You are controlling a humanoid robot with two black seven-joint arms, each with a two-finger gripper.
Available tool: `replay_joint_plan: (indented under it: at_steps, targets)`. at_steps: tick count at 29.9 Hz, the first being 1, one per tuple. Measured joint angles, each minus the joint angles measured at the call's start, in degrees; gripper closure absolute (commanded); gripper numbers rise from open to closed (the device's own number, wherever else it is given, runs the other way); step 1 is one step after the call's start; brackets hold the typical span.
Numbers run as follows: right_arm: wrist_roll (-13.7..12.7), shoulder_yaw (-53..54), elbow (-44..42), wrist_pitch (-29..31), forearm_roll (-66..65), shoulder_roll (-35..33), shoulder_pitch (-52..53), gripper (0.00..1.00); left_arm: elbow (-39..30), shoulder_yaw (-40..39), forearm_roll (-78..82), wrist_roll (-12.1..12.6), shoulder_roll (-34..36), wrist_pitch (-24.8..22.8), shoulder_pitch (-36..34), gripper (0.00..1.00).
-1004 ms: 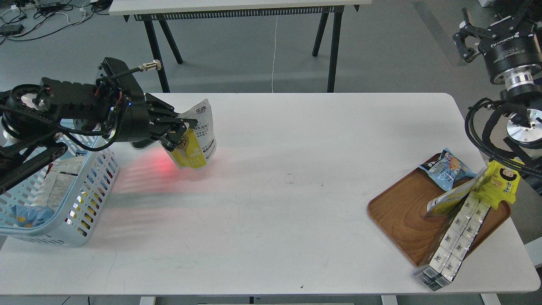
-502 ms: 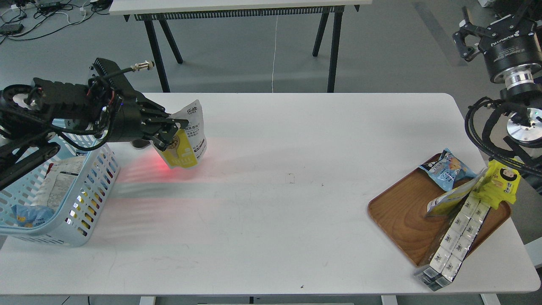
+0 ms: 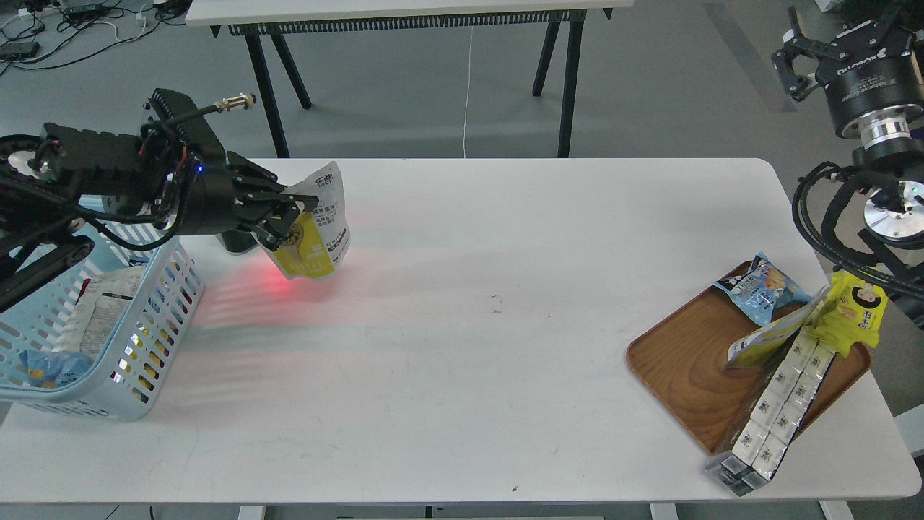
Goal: Scan snack and place in basket
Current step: 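Lift the packet with the left gripper and hold it before the scanner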
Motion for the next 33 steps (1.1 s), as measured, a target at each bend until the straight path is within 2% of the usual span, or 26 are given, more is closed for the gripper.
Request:
replay_joint_plan:
  at_steps: [23,33]
  targets:
    - [0.0,0.0,0.0,0.0,0.0,0.9,0.7,0.01,0.9,0.2,0.0,1.0,-0.7,-1.1,-0.2,1.00]
    - [0.1,0.0,0.0,0.0,0.0,0.8,0.8,0.01,5.7,0.2,0.0,1.2,-2.9,-1.0,-0.1,1.00]
